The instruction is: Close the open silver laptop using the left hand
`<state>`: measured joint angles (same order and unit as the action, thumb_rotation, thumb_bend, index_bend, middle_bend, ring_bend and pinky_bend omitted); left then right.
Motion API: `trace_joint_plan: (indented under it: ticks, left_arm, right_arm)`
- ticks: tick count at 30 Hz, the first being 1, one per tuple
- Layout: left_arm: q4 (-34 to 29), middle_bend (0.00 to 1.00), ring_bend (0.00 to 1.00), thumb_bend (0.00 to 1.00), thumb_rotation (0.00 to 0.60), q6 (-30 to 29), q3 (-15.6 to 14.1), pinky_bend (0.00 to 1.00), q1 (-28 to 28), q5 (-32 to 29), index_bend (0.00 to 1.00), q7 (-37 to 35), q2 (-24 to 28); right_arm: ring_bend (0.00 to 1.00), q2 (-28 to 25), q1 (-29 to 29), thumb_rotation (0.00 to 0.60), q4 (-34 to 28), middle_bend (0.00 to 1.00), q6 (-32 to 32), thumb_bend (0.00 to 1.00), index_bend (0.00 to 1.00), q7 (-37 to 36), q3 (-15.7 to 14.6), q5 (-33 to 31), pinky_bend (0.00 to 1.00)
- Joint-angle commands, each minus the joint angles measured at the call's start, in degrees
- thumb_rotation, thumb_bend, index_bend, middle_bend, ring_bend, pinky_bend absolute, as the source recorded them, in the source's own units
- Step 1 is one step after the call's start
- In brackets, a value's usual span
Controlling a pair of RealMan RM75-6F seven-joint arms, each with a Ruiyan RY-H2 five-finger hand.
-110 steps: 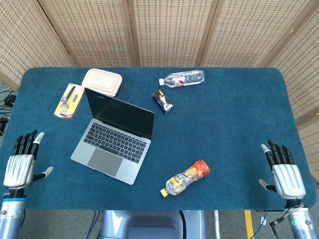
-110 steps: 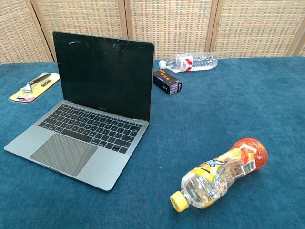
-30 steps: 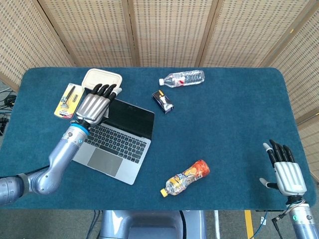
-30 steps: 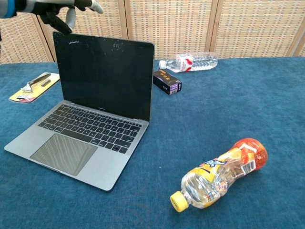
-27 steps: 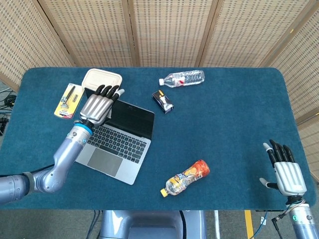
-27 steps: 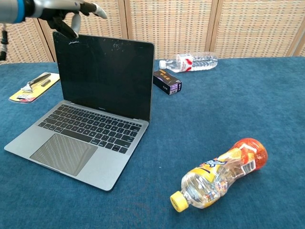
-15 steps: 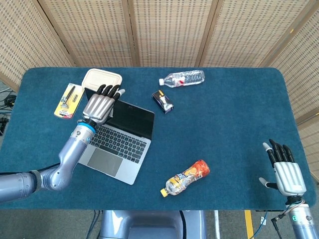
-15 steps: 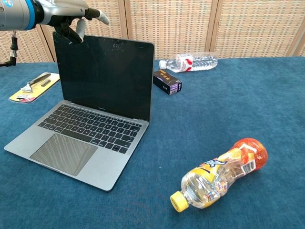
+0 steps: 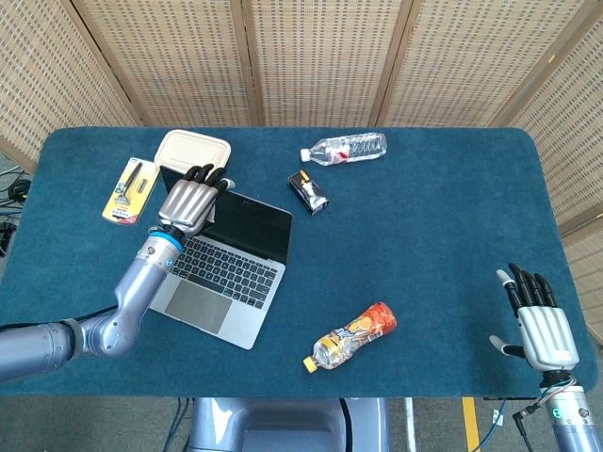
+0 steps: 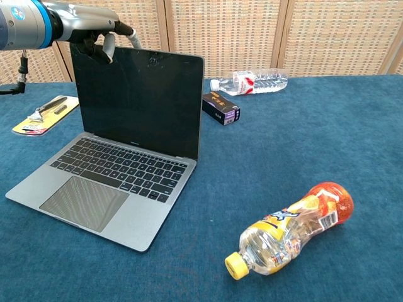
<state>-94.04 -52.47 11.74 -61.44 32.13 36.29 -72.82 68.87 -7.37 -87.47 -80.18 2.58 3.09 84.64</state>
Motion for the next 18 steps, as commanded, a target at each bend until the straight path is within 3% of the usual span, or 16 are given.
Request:
trace_joint_plan:
  ticks: [1, 18]
  left_arm:
    - [0.0, 0.13, 0.06, 1.0, 0.6, -0.1, -0.1, 0.08, 0.0, 0.2, 0.24, -0.3, 0.0]
    - [-2.2, 0.2, 0.11, 1.0, 0.6, -0.5, -1.1, 0.13, 0.4, 1.6, 0.31, -1.4, 2.3]
  right_arm:
    - [0.0, 0.0, 0.0, 0.6, 0.0, 0.0, 0.0, 0.05, 0.0, 0.1, 0.0, 0.0, 0.0]
    - [0.0, 0.0, 0.0, 0.6, -0.2, 0.0, 0.1, 0.05, 0.0, 0.2, 0.0, -0.2, 0.0]
